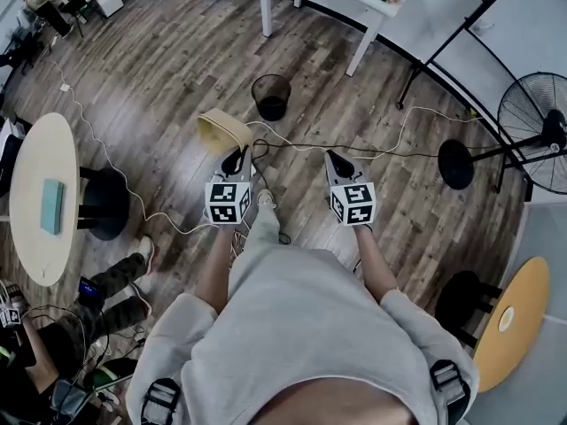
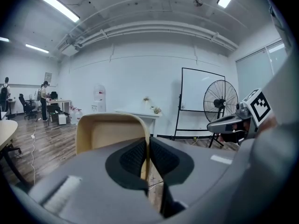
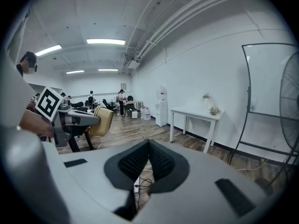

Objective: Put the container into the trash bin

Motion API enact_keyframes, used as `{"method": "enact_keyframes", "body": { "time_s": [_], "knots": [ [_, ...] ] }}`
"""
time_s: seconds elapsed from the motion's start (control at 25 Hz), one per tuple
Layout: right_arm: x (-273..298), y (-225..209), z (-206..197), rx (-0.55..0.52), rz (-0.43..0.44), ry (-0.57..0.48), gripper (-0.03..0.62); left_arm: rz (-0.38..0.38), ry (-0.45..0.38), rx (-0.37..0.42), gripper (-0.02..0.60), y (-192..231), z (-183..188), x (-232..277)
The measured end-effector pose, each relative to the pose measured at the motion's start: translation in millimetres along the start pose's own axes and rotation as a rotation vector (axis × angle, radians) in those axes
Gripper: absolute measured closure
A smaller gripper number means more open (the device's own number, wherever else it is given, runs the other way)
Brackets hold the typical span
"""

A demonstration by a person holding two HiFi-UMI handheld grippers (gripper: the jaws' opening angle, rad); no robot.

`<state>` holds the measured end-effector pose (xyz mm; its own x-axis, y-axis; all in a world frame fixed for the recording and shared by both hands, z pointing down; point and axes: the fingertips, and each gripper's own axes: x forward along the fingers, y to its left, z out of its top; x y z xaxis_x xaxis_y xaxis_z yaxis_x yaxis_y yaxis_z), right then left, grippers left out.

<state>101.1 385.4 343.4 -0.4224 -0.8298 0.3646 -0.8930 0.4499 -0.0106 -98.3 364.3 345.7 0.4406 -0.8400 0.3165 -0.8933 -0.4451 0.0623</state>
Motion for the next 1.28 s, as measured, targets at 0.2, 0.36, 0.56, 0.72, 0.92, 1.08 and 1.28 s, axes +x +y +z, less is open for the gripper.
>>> {"method": "enact_keyframes", "body": {
  "time_s": [0.2, 0.36, 0.56, 0.72, 0.92, 1.08, 1.28],
  "knots": [
    [46.7, -7.7, 21.4, 0.000, -0.001, 0.019, 0.580, -0.009, 0.007, -0.009, 0.549, 36.4, 16.9, 36.6],
    [85.0, -12.3, 39.3, -0.004, -0.003, 0.028, 0.580, -0.014, 0.007, -0.018, 0.549, 66.7, 28.3, 63.9],
    [133.3, -18.6, 56.6, -0.012, -0.004, 0.041, 0.580, -0.021, 0.007, -0.029, 0.549, 103.8, 40.0, 100.4],
    [166.9, -22.5, 70.7, -0.022, -0.011, 0.049, 0.580, -0.027, 0.006, -0.038, 0.549, 131.9, 48.7, 126.6],
    [200.1, -31.2, 81.4, -0.023, -0.012, 0.061, 0.580, -0.037, 0.009, -0.045, 0.549, 153.2, 58.0, 157.9],
    [222.0, -32.4, 85.7, -0.021, -0.020, 0.069, 0.580, -0.050, 0.016, -0.052, 0.549, 168.8, 57.9, 174.0],
    [242.4, -31.0, 88.5, -0.014, -0.031, 0.069, 0.580, -0.064, 0.027, -0.047, 0.549, 186.8, 55.8, 187.7]
  ]
}}
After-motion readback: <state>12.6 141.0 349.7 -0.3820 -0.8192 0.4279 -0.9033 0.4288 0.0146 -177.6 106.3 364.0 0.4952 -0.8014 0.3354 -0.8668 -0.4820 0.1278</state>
